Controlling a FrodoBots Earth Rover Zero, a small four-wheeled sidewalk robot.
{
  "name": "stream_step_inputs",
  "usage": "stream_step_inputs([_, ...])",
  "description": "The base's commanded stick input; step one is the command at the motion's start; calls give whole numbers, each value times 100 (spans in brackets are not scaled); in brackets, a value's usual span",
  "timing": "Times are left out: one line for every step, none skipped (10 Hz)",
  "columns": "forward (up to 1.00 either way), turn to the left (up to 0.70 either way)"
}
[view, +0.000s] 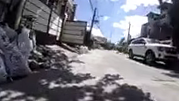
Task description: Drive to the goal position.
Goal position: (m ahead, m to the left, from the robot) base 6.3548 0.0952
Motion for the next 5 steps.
stream_step_inputs([100, -25])
stream_step_inputs([100, -40])
stream_step_inputs([100, -40])
stream_step_inputs([100, 7])
stream_step_inputs([100, 14])
